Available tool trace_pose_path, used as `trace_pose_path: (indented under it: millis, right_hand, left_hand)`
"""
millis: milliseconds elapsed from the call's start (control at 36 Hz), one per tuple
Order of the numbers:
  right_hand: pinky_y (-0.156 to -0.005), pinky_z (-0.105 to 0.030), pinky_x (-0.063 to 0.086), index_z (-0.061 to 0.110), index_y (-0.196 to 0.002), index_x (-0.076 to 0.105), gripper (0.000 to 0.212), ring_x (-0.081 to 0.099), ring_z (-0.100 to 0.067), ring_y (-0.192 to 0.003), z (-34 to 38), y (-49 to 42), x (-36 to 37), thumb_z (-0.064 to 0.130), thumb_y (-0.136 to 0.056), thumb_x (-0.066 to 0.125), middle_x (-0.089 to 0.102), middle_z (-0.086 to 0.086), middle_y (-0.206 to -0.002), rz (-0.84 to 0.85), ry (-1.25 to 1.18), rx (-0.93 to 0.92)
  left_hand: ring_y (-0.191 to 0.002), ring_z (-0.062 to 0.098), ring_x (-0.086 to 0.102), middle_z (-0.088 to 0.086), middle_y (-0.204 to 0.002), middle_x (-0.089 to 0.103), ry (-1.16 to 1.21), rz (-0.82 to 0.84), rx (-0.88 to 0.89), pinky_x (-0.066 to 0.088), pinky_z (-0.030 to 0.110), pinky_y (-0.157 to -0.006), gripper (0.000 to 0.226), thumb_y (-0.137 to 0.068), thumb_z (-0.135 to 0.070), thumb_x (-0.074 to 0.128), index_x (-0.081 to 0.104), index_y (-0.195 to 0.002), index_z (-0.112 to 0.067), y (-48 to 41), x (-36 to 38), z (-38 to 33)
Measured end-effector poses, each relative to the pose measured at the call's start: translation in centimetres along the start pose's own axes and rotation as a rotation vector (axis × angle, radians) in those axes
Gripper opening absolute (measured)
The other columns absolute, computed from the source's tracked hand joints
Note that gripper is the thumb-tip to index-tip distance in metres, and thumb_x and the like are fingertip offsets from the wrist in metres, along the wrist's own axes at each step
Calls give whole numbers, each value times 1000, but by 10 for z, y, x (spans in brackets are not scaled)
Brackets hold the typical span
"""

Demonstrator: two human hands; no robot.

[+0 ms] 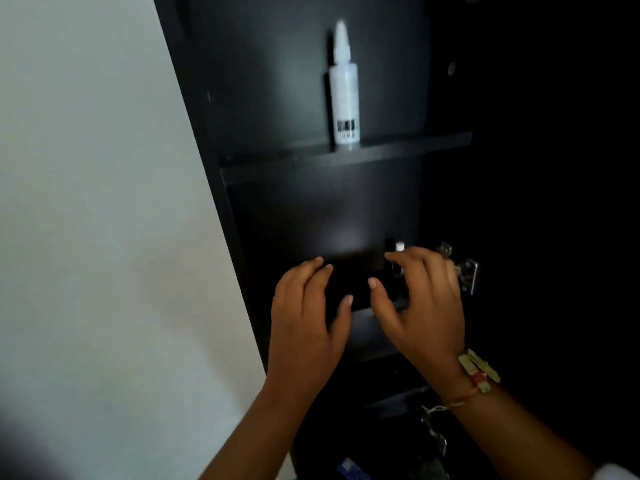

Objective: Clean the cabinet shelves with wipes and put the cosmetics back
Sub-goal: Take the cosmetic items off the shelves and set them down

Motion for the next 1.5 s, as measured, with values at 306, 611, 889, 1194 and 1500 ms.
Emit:
trace_pose_path:
  millis: [306, 611, 889, 1194, 1500]
  right_hand:
    - [-92, -36, 43, 17, -118, 60, 40, 50, -26, -107, 31, -137, -31, 43, -87, 59, 52, -6, -121, -205, 53, -80]
    - [-88, -34, 48, 16, -117, 62, 48, 60, -31, -108, 16, -233, -10, 49, -83, 62, 63, -13, -116, 141, 59, 92]
    - [-90, -34, 50, 20, -123, 58, 52, 60, -27, -112, -1, -246, 6, 49, -80, 67, 65, -6, -121, 294, 60, 124]
    - [-84, -27, 55, 27, -109, 65, 31, 68, -4, -88, 1, -239, 6, 32, -80, 73, 73, 8, -98, 251, -267, 53]
    - [-84, -28, 56, 7, -118, 61, 40, 70, -15, -96, 28, -196, -30, 5, -81, 75, 72, -4, -108, 260, -848, 38]
  left_hand:
    - [-124, 22, 43, 10, -130, 49, 16, -274, 126, 36, 31, -108, 44, -89, -26, 64, 53, -126, -4, -144, -37, -33]
    - [-111, 28, 56, 14, -122, 57, 145, 90, -225, 49, 41, -92, 53, -82, -34, 71, 48, -122, -6, -256, -16, -18]
    - [-89, 21, 67, 6, -101, 69, 214, 127, -371, 47, 26, -66, 39, -78, -37, 77, 59, -101, -12, -280, 11, -14]
    - [-67, 0, 63, -4, -85, 70, 336, 56, -319, 53, 15, -61, 24, -72, -24, 80, 66, -90, -18, -270, 9, -19]
    - [-87, 12, 71, -1, -93, 75, 718, 45, -266, 59, 36, -83, 27, -80, -21, 77, 71, -105, -14, -212, -33, -46]
Point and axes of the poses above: each hand's wrist, its own y-axis away from the middle knuckle, its own x-axis out of the palm, z = x × y, the point moved 2 cm from there along -y, towards the middle knuckle
